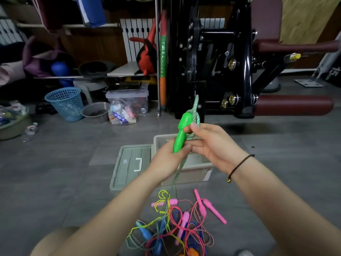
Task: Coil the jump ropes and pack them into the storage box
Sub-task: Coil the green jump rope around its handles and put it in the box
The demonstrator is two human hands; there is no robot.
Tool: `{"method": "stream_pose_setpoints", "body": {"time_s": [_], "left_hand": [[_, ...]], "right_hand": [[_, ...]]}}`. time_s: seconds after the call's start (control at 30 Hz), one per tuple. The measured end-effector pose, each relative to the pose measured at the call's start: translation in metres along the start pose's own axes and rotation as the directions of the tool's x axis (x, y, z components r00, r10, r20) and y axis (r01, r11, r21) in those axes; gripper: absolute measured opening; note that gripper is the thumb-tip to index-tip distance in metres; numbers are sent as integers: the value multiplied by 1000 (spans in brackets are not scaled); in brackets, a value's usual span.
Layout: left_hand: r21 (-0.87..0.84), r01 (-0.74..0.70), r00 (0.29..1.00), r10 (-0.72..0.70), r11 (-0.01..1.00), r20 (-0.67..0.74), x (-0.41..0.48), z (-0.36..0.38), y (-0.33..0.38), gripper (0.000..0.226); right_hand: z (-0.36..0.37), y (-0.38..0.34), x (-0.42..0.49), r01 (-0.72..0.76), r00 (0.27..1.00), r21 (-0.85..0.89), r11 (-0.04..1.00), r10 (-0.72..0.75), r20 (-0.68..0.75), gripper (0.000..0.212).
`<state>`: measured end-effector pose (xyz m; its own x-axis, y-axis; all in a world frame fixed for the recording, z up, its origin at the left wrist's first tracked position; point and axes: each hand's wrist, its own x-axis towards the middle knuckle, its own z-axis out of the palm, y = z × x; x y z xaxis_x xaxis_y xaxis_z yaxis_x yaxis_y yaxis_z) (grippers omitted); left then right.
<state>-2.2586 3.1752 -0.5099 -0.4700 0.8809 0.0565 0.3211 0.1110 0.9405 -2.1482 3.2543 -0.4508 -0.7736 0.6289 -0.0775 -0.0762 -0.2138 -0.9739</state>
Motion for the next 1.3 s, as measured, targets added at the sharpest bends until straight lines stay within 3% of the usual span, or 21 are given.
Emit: {"method": "stream_pose_setpoints", "body": {"time_s": [0.13, 0.27, 0.37, 0.47, 0.57, 0.67, 0.77, 0.83, 0.93, 1.0, 1.1, 1.17, 1.23, 1.3], "left_hand": [[-113, -34, 998, 39, 993, 43, 4, 4, 10, 26], [-379, 82, 981, -8, 922, 192, 3, 5, 25, 15], [-429, 165, 970, -69, 888, 232, 4, -2, 27, 15], [-417, 205, 967, -118, 886, 224, 8, -13, 23, 14], [-305, 186, 976, -139, 934, 169, 11, -19, 17, 12], [-72, 63, 998, -62, 995, 26, 14, -24, 9, 12], [153, -13, 996, 26, 988, -82, 16, -30, 6, 11], [255, -29, 993, 57, 966, -102, 17, -32, 4, 22], [333, -90, 991, 118, 939, -64, 19, -31, 1, 38], [223, -97, 995, 99, 970, 1, 20, -29, -1, 40], [-16, -37, 984, 39, 999, 174, 18, -20, -3, 26], [-103, 14, 963, 15, 995, 270, 16, -13, -7, 22], [-194, 68, 948, -2, 979, 319, 14, -9, -10, 24], [-341, 138, 945, -21, 930, 325, 12, -9, -6, 16]], "right_hand": [[-4, -18, 3, 49, 997, -99, 994, -55, -53, 24], [-3, -23, 8, 114, 978, -229, 967, -150, -146, 22], [-13, -25, 18, 147, 910, -449, 881, -299, -288, 24], [-20, -31, 23, 133, 903, -381, 915, -271, -335, 32], [-20, -34, 26, 136, 908, -433, 891, -287, -305, 35], [-20, -35, 27, 178, 917, -470, 864, -319, -240, 31], [-23, -34, 25, 116, 958, -451, 885, -219, -183, 27], [-25, -34, 24, 88, 967, -573, 815, -207, -147, 26], [-23, -39, 16, 171, 950, -726, 666, -308, -59, 23], [-21, -41, 11, 263, 928, -689, 675, -374, -12, 20], [-20, -46, 4, 396, 917, -327, 858, -391, 85, 20], [-22, -49, 1, 427, 901, -117, 897, -412, 134, 21], [-27, -51, 3, 421, 907, -104, 901, -414, 82, 23], [-33, -51, 7, 353, 918, -353, 867, -394, -50, 25]]}}
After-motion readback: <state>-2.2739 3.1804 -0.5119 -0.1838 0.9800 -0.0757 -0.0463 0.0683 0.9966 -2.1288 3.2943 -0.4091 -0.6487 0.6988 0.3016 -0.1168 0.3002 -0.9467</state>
